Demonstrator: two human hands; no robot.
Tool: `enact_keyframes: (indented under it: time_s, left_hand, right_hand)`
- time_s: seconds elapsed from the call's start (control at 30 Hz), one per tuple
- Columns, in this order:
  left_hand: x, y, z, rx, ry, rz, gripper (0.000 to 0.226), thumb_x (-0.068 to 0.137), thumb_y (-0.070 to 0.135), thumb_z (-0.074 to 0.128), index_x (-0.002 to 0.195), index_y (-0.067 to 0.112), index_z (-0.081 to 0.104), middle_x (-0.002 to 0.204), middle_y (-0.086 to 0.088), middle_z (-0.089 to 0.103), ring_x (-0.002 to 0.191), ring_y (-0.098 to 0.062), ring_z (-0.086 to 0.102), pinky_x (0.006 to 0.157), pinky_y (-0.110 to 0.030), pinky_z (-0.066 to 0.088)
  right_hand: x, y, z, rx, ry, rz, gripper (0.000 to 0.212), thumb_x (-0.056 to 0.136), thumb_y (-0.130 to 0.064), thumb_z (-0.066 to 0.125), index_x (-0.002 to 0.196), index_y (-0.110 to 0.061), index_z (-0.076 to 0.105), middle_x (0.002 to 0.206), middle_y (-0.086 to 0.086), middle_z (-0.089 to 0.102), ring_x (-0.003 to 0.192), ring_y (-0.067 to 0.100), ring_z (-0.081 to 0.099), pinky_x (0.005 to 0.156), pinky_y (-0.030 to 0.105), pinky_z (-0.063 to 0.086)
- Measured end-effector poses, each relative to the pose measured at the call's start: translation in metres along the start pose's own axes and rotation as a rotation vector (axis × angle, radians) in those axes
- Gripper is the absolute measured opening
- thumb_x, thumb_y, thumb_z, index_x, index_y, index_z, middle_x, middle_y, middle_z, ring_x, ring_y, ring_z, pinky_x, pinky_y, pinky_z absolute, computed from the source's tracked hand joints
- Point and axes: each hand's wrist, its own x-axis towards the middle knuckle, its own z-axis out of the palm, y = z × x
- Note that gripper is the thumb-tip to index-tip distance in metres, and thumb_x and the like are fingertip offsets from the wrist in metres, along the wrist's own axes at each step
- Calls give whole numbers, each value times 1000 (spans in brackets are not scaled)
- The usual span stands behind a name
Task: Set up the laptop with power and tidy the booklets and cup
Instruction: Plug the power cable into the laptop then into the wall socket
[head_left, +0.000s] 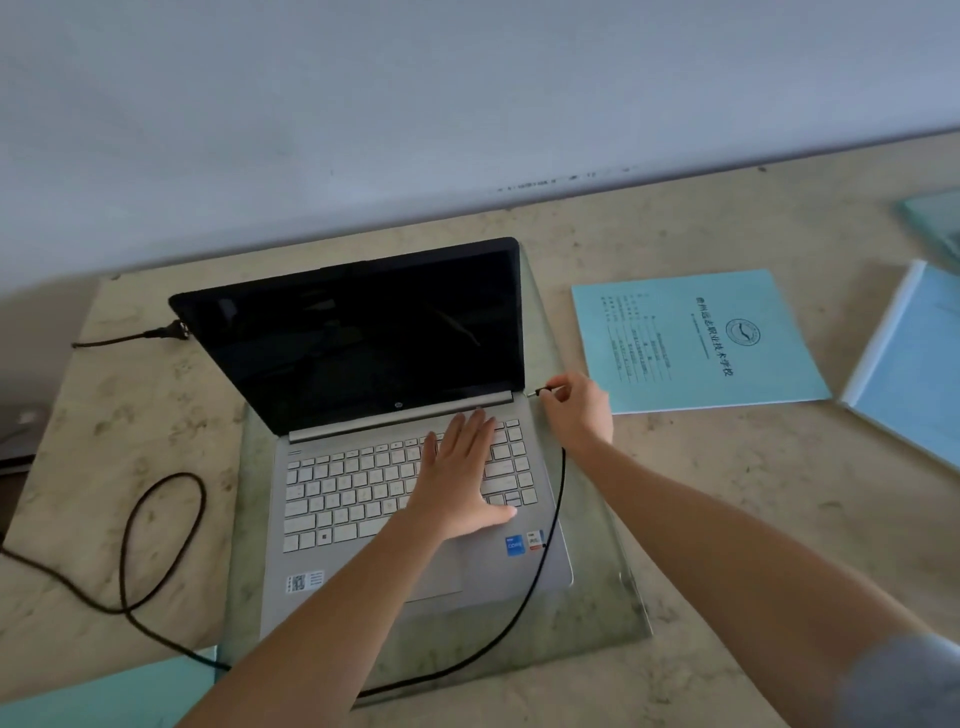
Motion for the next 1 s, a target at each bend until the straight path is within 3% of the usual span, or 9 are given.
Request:
enact_keyframes:
  time_s: [0.3, 0.5, 0.7, 1.0]
  left_hand:
    - [-2, -16, 13, 70, 28, 70, 113, 70, 79, 41, 146, 23, -22, 156, 4, -27, 140, -14, -29, 118, -45, -11]
    - [-3, -21, 21, 132, 48, 98, 108, 70, 85, 21, 142, 22, -30, 155, 2, -31, 141, -17, -31, 118, -46, -10]
    - [-4, -23, 26, 175, 76, 101, 105, 73, 84, 13, 145, 18, -25, 156, -1, -27, 143, -19, -27, 119, -48, -7]
    - [-4, -24, 29, 189, 90, 104, 104, 74, 84, 13, 145, 18, -25, 158, -2, -24, 144, -20, -24, 119, -49, -4]
  right_hand:
    - [-2, 7, 2, 8, 6, -4, 8, 83, -20, 62, 91, -21, 65, 80, -7, 61, 76, 15, 58, 66, 28, 46]
    - [-6, 11, 1, 16, 8, -27, 10, 84, -18, 64, 93, -18, 64, 82, -5, 61, 75, 12, 57, 54, 20, 38]
    - [-7, 13, 1, 24, -9, -33, 8, 84, -16, 64, 91, -18, 64, 81, -3, 62, 72, 12, 56, 59, 23, 42]
    - [-8, 15, 1, 12, -5, -41, 6, 84, -17, 64, 90, -17, 63, 76, -7, 59, 66, 6, 53, 54, 17, 38]
